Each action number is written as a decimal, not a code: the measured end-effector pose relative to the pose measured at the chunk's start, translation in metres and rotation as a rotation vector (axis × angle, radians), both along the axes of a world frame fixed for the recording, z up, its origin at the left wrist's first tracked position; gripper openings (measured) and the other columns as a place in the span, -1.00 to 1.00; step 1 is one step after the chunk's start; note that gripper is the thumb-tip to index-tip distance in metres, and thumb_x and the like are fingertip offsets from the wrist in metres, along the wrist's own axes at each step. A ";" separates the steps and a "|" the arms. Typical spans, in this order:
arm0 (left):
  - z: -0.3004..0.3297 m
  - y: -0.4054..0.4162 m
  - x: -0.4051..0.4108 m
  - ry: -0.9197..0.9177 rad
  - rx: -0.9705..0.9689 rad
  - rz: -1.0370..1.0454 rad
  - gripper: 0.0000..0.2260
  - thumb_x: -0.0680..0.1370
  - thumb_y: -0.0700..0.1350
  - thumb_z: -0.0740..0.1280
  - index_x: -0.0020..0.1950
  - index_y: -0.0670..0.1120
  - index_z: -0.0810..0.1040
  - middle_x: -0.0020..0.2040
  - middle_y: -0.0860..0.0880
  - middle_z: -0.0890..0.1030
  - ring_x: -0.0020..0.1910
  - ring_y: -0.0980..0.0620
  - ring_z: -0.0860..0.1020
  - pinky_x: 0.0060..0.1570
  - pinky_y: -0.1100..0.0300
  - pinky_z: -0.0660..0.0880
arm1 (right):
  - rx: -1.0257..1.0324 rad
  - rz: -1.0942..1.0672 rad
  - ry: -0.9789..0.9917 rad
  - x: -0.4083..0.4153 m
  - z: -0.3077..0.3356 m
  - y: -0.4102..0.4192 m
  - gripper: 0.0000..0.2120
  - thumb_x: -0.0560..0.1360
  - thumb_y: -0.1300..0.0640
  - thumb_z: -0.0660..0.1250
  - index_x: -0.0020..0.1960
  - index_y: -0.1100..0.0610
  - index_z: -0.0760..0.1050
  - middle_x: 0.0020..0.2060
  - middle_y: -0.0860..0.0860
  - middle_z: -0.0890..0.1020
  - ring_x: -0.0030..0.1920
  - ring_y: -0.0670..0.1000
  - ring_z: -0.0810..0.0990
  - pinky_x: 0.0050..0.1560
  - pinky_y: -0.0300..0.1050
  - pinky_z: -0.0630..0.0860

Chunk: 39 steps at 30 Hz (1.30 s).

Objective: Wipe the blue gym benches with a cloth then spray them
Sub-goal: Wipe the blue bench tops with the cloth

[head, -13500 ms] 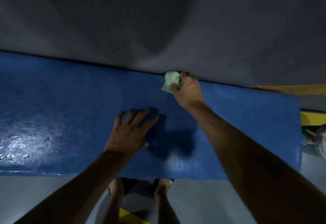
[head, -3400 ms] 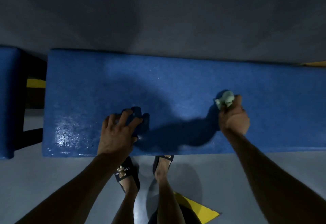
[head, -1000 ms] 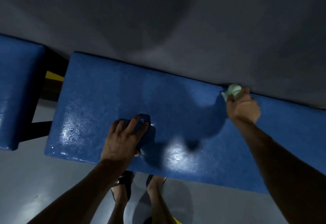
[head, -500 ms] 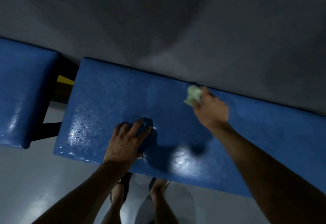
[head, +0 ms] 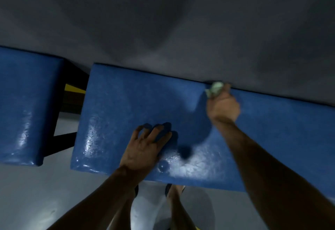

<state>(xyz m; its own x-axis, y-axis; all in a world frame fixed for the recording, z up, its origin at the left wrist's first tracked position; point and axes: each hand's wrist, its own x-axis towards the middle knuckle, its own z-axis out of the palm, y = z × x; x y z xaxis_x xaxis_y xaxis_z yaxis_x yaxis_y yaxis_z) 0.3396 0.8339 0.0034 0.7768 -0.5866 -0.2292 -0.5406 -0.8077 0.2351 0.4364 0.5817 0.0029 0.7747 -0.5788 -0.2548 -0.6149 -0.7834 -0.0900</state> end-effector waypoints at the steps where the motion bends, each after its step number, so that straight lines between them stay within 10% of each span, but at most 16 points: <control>1: 0.001 0.008 0.004 -0.025 -0.026 -0.027 -0.32 0.29 0.08 0.50 0.40 0.10 0.45 0.36 -0.04 0.47 0.15 -0.12 0.44 0.27 -0.09 0.30 | 0.004 0.091 -0.024 0.005 -0.003 0.035 -0.41 0.56 -0.21 0.20 0.42 0.16 0.27 0.01 0.18 0.62 0.00 0.26 0.61 -0.07 0.03 0.47; 4: 0.006 0.042 0.027 -0.067 -0.033 -0.031 -0.39 0.38 0.01 0.43 0.43 0.09 0.43 0.38 -0.04 0.49 0.14 -0.17 0.49 0.27 -0.10 0.29 | -0.035 0.391 -0.136 0.018 0.001 0.108 -0.63 0.49 -0.02 0.29 0.22 0.15 0.47 -0.22 0.11 0.65 -0.30 0.18 0.64 -0.36 -0.12 0.33; 7: 0.013 0.081 0.053 -0.075 0.081 0.084 -0.38 0.38 -0.02 0.49 0.43 0.08 0.44 0.39 -0.09 0.44 0.24 -0.24 0.43 0.26 -0.14 0.24 | -0.022 0.544 -0.030 0.020 0.008 0.095 -0.65 0.49 0.02 0.25 0.25 0.09 0.39 -0.12 0.10 0.65 -0.20 0.21 0.64 -0.29 -0.10 0.32; 13: 0.011 0.116 0.072 0.060 0.166 0.118 -0.35 0.32 0.03 0.55 0.39 0.13 0.47 0.42 -0.07 0.43 0.31 -0.25 0.40 0.26 -0.24 0.36 | -0.067 -0.036 0.034 0.000 0.014 -0.013 -0.50 0.55 -0.05 0.22 0.40 0.16 0.27 0.12 0.29 0.57 0.12 0.34 0.54 0.11 0.12 0.45; 18: 0.007 0.116 0.069 0.068 0.164 0.134 -0.37 0.36 0.03 0.52 0.42 0.14 0.44 0.45 -0.07 0.39 0.34 -0.23 0.39 0.33 -0.19 0.30 | 0.045 -0.244 -0.040 0.019 0.004 0.060 -0.48 0.55 -0.12 0.24 0.40 0.13 0.27 0.09 0.25 0.59 0.13 0.31 0.55 0.07 0.05 0.45; 28: 0.008 0.116 0.074 0.054 0.124 0.121 -0.36 0.33 0.00 0.54 0.39 0.12 0.45 0.41 -0.09 0.42 0.27 -0.25 0.41 0.32 -0.20 0.33 | 0.020 0.768 -0.109 0.009 0.009 0.104 -0.60 0.46 -0.05 0.23 0.25 0.08 0.37 -0.09 0.10 0.64 -0.20 0.19 0.65 -0.36 -0.05 0.50; 30: 0.007 0.118 0.074 0.044 0.114 0.111 -0.36 0.33 0.01 0.54 0.38 0.12 0.45 0.40 -0.09 0.43 0.27 -0.25 0.42 0.31 -0.22 0.34 | -0.081 0.562 -0.127 -0.005 0.003 0.051 -0.49 0.44 -0.14 0.13 0.23 0.16 0.46 -0.22 0.18 0.64 -0.34 0.24 0.63 -0.41 -0.02 0.52; 35: 0.005 0.118 0.074 0.033 0.112 0.108 -0.36 0.31 0.00 0.55 0.37 0.12 0.47 0.39 -0.10 0.44 0.24 -0.24 0.42 0.28 -0.20 0.35 | -0.032 -0.242 -0.027 -0.021 0.004 0.021 -0.53 0.55 -0.08 0.20 0.37 0.12 0.26 0.04 0.30 0.60 0.04 0.35 0.57 0.00 0.10 0.47; 39: 0.003 0.119 0.073 0.037 0.125 0.101 -0.38 0.35 0.02 0.53 0.39 0.13 0.46 0.42 -0.10 0.42 0.28 -0.26 0.41 0.30 -0.21 0.34 | 0.025 -0.193 -0.192 -0.006 -0.006 0.124 -0.44 0.50 -0.11 0.33 0.40 0.14 0.35 -0.11 0.22 0.65 -0.14 0.28 0.65 -0.17 0.02 0.53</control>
